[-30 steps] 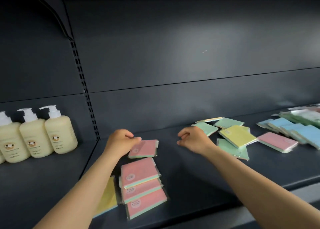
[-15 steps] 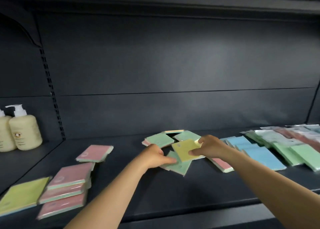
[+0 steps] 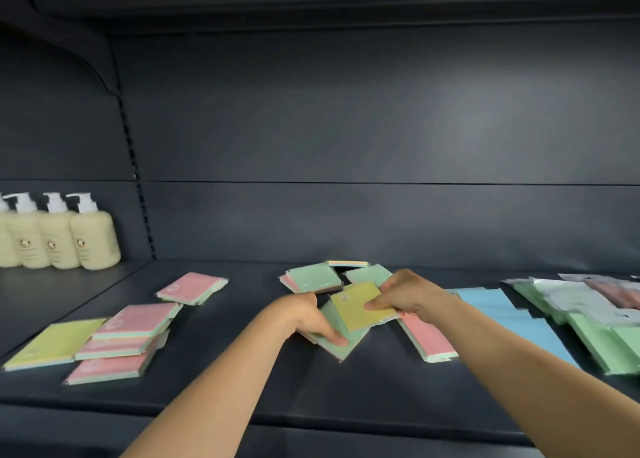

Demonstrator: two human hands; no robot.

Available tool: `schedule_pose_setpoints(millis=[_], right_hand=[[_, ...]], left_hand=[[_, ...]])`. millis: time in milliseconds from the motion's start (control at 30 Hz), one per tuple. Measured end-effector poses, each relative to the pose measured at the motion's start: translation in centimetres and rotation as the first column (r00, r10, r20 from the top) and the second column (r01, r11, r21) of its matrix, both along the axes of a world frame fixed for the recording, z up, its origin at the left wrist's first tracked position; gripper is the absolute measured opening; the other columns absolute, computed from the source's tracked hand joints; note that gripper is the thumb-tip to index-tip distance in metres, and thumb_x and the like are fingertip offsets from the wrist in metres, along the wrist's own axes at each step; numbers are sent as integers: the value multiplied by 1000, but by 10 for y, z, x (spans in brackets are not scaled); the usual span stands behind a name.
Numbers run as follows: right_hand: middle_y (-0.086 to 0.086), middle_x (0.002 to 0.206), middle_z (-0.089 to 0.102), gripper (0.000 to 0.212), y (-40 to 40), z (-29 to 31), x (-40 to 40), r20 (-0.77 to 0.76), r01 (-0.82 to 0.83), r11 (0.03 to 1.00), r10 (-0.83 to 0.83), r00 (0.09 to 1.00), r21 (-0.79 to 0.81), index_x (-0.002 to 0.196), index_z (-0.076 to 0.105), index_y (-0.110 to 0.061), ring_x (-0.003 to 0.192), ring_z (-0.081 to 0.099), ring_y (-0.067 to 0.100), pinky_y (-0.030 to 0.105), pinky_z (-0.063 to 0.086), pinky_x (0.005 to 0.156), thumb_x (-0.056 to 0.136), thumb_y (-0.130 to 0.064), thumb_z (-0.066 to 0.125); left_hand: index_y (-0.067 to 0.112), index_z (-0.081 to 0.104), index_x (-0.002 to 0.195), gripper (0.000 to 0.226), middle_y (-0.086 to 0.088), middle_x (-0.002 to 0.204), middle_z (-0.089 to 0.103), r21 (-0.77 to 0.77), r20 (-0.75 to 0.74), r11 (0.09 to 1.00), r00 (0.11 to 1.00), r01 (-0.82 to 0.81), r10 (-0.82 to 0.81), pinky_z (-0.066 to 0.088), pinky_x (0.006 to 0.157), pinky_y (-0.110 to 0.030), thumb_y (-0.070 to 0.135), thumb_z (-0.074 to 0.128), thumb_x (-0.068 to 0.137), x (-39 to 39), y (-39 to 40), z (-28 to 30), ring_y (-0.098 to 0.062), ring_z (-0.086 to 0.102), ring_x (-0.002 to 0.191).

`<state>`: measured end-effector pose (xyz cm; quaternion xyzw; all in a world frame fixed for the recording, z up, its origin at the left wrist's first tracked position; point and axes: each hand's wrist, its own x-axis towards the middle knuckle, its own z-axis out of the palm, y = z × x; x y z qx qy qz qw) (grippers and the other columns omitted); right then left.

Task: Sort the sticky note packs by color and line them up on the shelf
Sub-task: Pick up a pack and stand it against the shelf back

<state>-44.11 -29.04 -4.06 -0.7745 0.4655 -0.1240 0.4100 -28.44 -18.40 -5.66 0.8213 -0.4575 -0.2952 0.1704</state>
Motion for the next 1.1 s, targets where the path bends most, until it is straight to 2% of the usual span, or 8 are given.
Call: schedule_pose_setpoints(millis=[167, 267, 367, 467, 667, 800, 900, 1100], right_hand=[[7, 71, 68, 21, -1, 1, -9, 266, -70, 973, 10, 964, 218, 69, 58, -7, 65, 65, 18, 25, 49, 56, 76, 7, 71], [9, 80, 69, 18, -1, 1, -12, 329, -55, 972, -25, 944, 230, 78, 58, -6, 72, 66, 19, 26, 52, 62, 78, 9, 69], [10, 87, 69, 19, -2, 1, -14, 389, -39, 964, -68, 919, 262, 96, 61, -4, 77, 67, 21, 35, 56, 75, 81, 5, 67], [9, 91, 71, 18, 3, 7, -11, 457, -41, 970, -75, 886, 239, 100, 65, -5, 83, 68, 19, 30, 54, 76, 82, 0, 68], [8, 84, 72, 13, 36, 25, 22, 544, -79, 959, -86, 835, 273, 91, 68, -2, 75, 68, 16, 23, 55, 64, 80, -7, 72], [14, 97, 72, 27, 65, 37, 63, 533, -128, 930, -82, 842, 345, 102, 66, 6, 87, 69, 22, 28, 58, 75, 78, -5, 73], [14, 96, 72, 22, 97, 46, 105, 499, -226, 874, -22, 866, 430, 105, 64, 7, 85, 69, 20, 25, 59, 71, 83, 5, 64], [13, 100, 69, 40, 172, 42, 211, 484, -258, 878, 34, 874, 403, 119, 54, 15, 92, 66, 19, 22, 57, 75, 81, 11, 63]], left_hand=[[18, 64, 99, 37, 6, 91, 68, -126, -237, 990, 971, -70, 39, 50, 78, -23, 9, 80, 67, 3, 11, -1, -12, 63, 86], [12, 62, 99, 34, 1, 89, 67, -249, -450, 935, 885, -253, 119, 52, 64, -21, -8, 72, 73, 9, 23, 1, -12, 64, 81], [5, 64, 98, 31, -5, 93, 69, -345, -575, 834, 799, -431, 176, 55, 65, -24, -13, 70, 73, 18, 36, 4, -15, 66, 81], [5, 65, 87, 20, -10, 95, 69, -408, -629, 746, 754, -527, 188, 54, 70, -25, -12, 68, 76, 30, 52, 10, -16, 66, 79], [-1, 67, 100, 21, -16, 102, 69, -491, -651, 625, 733, -607, 200, 52, 85, -34, -6, 67, 80, 68, 90, 28, -26, 66, 91], [0, 69, 99, 18, -16, 95, 70, -526, -673, 545, 711, -653, 204, 52, 70, -31, 0, 67, 81, 106, 125, 35, -29, 67, 87], [4, 66, 90, 10, -16, 96, 68, -521, -730, 464, 655, -717, 194, 53, 76, -36, -1, 66, 82, 151, 160, 43, -26, 66, 78], [-1, 59, 111, 27, -15, 105, 63, -466, -810, 379, 558, -799, 180, 52, 67, -34, -5, 62, 84, 255, 233, 51, -25, 62, 80]])
